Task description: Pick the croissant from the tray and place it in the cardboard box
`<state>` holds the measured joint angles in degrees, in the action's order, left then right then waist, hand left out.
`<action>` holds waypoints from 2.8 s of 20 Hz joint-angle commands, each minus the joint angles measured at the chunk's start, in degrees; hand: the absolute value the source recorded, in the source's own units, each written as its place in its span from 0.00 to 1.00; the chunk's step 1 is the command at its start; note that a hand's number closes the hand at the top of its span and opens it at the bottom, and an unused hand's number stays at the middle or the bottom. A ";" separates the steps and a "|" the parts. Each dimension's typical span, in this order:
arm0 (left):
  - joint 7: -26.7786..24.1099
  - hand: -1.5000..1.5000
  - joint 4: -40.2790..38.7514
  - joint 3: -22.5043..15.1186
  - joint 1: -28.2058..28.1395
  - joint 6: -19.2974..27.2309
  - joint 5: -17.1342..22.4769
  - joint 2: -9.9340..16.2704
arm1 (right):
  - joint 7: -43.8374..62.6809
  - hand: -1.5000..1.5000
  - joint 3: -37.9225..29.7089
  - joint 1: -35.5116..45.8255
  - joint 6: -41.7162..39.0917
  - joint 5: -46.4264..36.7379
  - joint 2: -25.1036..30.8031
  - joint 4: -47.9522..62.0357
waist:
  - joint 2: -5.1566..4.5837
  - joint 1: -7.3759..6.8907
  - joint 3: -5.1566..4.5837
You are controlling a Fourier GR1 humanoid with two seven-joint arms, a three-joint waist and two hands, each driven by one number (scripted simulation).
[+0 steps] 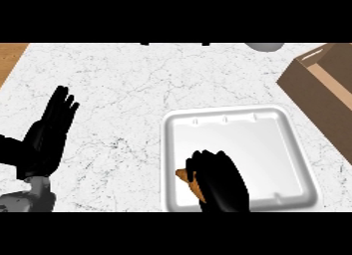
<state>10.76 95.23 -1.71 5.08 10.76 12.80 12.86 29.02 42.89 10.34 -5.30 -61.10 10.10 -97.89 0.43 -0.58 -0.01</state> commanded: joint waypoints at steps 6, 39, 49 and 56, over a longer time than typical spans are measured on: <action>0.16 0.50 -1.27 2.13 0.43 -0.32 0.23 0.27 | -3.50 1.00 -1.10 -4.39 -13.12 4.39 12.54 -32.62 | -0.24 1.25 -0.01; -0.28 0.50 -1.67 0.62 1.74 -0.56 -3.79 -4.43 | -21.78 1.00 -57.91 14.30 -4.26 11.71 19.81 5.82 | -0.64 0.08 0.03; -0.68 0.50 -2.39 0.95 2.85 -1.84 -3.63 -4.32 | -25.74 1.00 -50.15 16.77 -6.63 0.14 25.70 30.82 | -1.25 -1.02 -0.02; -1.59 0.50 0.24 1.45 -2.09 -3.04 -3.56 -3.90 | -38.69 0.00 -56.98 22.54 3.65 5.50 24.51 51.27 | -0.83 -1.01 0.09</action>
<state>11.30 94.35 -0.09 6.88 9.04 9.21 8.98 -3.75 -11.48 30.66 -7.40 -57.03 34.98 -55.93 -0.45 -1.37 0.07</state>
